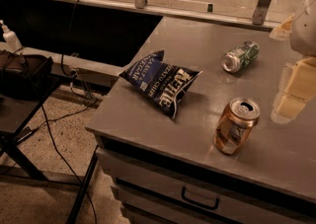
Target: Pick green can
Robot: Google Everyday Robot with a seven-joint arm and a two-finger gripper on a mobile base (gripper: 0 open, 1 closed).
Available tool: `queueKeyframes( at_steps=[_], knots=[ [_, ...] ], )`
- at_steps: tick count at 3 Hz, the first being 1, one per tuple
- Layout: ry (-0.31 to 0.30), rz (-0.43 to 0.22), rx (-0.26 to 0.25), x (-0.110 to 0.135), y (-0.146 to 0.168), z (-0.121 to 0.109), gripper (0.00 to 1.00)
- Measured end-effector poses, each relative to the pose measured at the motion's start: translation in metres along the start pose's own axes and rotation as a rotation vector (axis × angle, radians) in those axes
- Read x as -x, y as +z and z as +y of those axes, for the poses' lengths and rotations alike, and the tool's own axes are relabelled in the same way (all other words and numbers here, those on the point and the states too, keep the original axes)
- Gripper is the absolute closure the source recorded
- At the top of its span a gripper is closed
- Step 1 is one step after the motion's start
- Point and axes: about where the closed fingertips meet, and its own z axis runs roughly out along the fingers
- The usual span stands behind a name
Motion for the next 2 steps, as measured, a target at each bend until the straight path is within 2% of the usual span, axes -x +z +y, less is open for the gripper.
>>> queueKeyframes(
  at_steps=[1,2],
  knots=[
    [-0.001,0.000,-0.003,0.000,0.000,-0.001,0.00],
    [-0.016,0.021,-0.059,0.001,-0.003,-0.024,0.00]
  ],
)
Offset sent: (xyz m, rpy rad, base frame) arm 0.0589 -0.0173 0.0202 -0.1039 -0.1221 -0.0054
